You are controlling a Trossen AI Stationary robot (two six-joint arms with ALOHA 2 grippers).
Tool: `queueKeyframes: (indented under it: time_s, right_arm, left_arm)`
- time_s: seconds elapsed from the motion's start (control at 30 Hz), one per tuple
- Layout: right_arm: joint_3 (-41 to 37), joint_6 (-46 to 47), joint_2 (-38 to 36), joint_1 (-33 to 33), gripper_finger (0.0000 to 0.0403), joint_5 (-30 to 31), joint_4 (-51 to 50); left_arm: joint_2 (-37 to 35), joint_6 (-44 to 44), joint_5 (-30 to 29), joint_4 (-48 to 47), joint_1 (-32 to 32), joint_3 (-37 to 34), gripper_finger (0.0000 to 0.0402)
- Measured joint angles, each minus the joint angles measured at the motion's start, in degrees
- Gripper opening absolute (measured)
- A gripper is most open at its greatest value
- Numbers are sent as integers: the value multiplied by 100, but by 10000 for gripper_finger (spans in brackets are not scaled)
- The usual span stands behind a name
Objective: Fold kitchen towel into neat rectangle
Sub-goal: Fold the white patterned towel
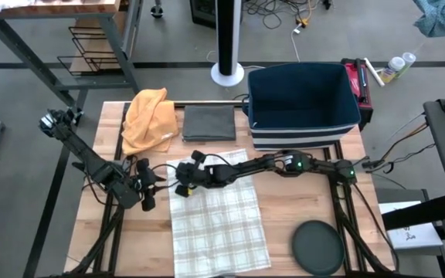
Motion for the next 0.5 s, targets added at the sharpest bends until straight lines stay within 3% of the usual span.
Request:
queueKeyframes:
  time_s: [0.2, 0.37, 0.5]
  right_arm:
    - [-114, -659, -1267, 233, 13, 35, -1158]
    - [-853, -256, -1714, 571, 13, 170, -1686]
    - [-1527, 486, -2058, 826, 13, 147, -1593]
  left_arm:
    - [1, -45, 62, 1, -11, 0, 114]
    - [128, -193, 114, 38, -11, -38, 114]
    - [282, -359, 629, 43, -12, -204, 114]
